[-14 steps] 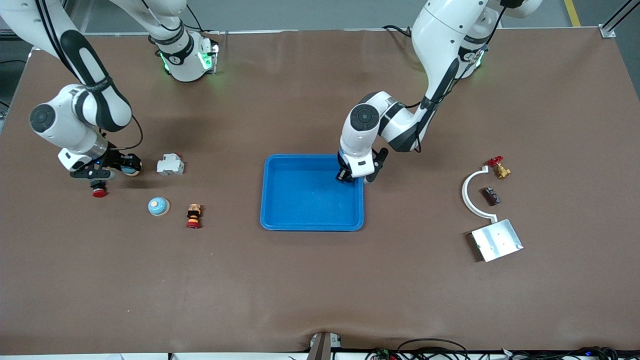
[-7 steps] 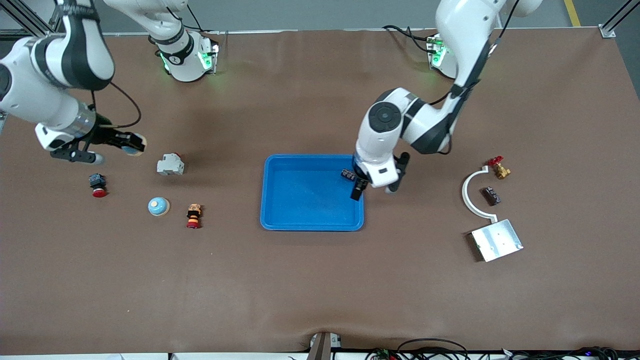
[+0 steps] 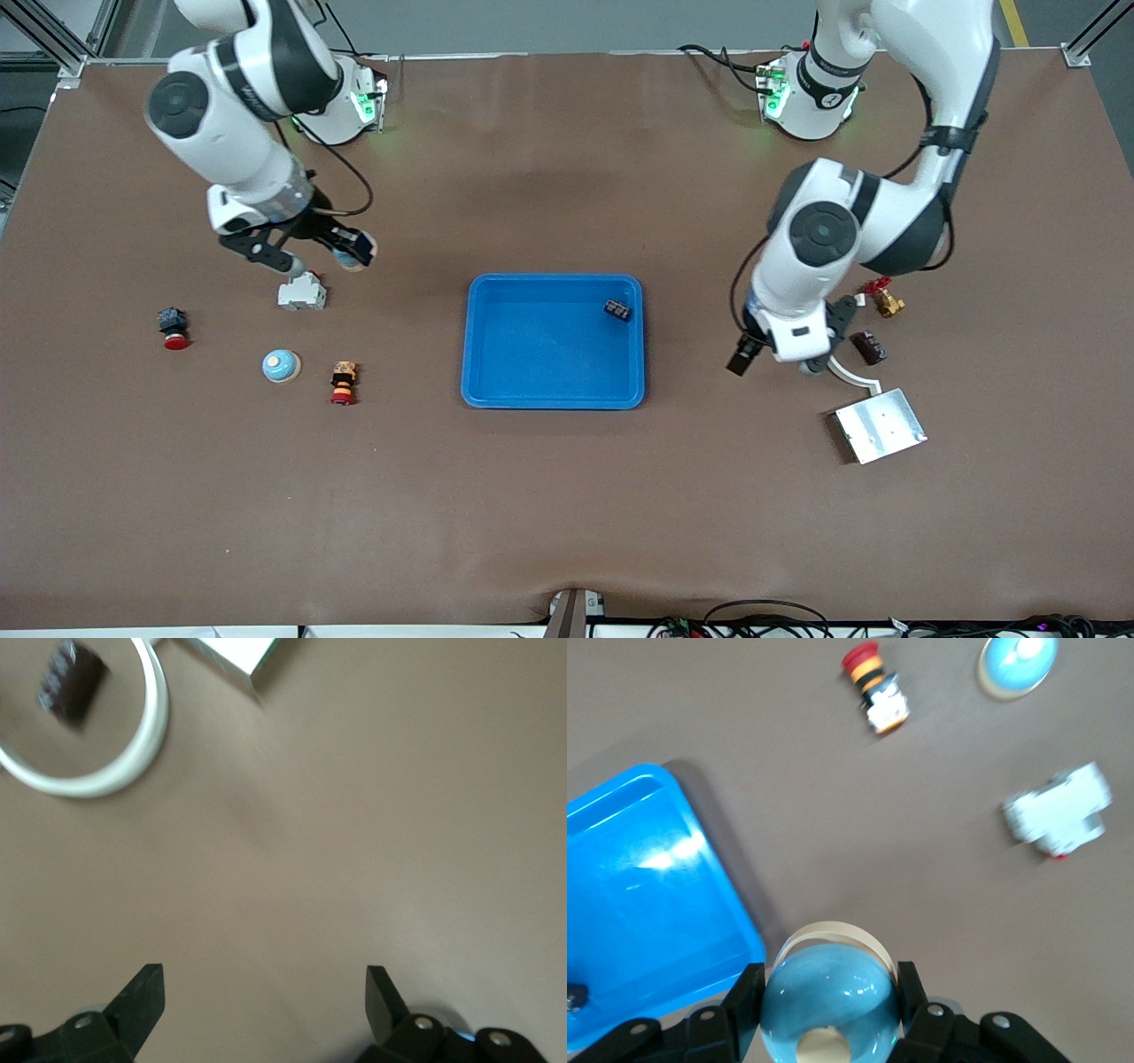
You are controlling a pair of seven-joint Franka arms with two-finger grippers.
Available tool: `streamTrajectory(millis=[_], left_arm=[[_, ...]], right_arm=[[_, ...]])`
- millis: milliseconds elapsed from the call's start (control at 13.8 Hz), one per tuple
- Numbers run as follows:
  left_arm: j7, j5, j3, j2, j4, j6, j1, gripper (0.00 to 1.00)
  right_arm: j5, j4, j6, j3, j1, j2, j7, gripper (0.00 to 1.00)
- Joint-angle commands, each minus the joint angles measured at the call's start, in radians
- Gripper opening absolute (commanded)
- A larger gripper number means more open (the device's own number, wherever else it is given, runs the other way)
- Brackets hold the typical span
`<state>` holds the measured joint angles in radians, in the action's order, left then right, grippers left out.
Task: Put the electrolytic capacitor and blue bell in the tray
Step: 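Carry the bell to the tray while the left gripper reaches a capacitor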
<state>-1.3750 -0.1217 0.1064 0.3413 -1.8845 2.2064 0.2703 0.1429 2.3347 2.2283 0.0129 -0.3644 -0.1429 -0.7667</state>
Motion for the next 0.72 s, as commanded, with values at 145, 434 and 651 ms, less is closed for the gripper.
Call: streamTrajectory(millis=[145, 434, 651], left_arm=[[0.239, -0.064, 0.009, 0.019, -0.071, 0.01, -0.166, 1.0], [0.295, -0.189, 0.012, 0.048, -0.137, 0.114, -0.253, 1.0], [0.373, -0.232, 0.012, 0.064, -0.186, 0.193, -0.308, 1.0]], right_arm=[[0.007, -0.073, 0.053, -0.013, -0.137, 0.153, -0.219, 0.0], [0.006, -0.224, 0.057, -0.014, -0.203, 0.327, -0.368, 0.0], [0.006, -0.288, 0.123, -0.014, -0.232, 0.437, -0.44, 0.0]])
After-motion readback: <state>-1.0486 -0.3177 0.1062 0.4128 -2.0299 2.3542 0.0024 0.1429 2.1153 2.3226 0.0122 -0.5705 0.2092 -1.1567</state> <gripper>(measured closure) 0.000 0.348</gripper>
